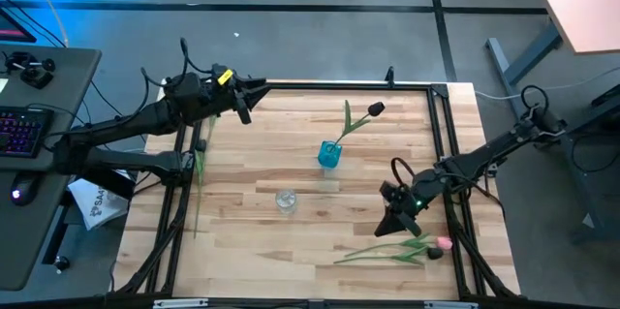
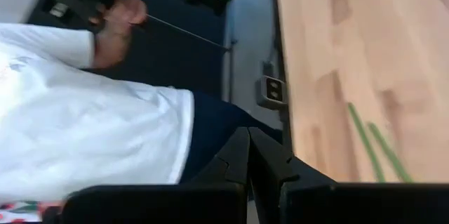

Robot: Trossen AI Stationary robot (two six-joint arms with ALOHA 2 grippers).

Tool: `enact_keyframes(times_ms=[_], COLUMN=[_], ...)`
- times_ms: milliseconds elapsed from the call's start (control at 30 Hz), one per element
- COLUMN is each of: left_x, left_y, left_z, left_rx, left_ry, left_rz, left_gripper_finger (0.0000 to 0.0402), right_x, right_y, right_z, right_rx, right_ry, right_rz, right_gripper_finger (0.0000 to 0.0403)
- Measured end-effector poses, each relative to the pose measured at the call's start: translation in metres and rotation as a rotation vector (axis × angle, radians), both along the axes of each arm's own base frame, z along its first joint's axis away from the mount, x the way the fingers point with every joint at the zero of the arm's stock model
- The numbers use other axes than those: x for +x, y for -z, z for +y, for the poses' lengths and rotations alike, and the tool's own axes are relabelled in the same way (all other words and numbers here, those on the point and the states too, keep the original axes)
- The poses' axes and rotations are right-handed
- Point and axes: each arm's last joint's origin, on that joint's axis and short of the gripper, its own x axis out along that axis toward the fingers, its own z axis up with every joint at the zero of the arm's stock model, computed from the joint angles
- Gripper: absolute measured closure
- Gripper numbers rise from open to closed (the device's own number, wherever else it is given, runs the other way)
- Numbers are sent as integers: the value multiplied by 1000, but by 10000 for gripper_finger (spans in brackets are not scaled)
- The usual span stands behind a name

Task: Sort flowers into vase by color
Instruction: Put the bottom black tulip into the blue vase

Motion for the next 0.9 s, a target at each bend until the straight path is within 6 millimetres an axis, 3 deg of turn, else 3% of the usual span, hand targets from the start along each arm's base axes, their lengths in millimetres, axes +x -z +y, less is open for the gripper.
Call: enact_keyframes(times_ms=[500, 733, 900], left_x=[34, 50, 61], left_y=[7, 23, 34], left_z=[5, 8, 0], left_rx=[8, -25, -63], left_ry=[137, 167, 259], left_rz=[-81, -17, 39], left_gripper_finger=[250, 250, 250], right_x=[-4, -4, -10], right_y=[7, 8, 11], right_z=[-1, -1, 7], right_rx=[-23, -24, -30], right_ry=[-26, -23, -79], right_rz=[100, 108, 144], right_gripper_finger=[402, 402, 358])
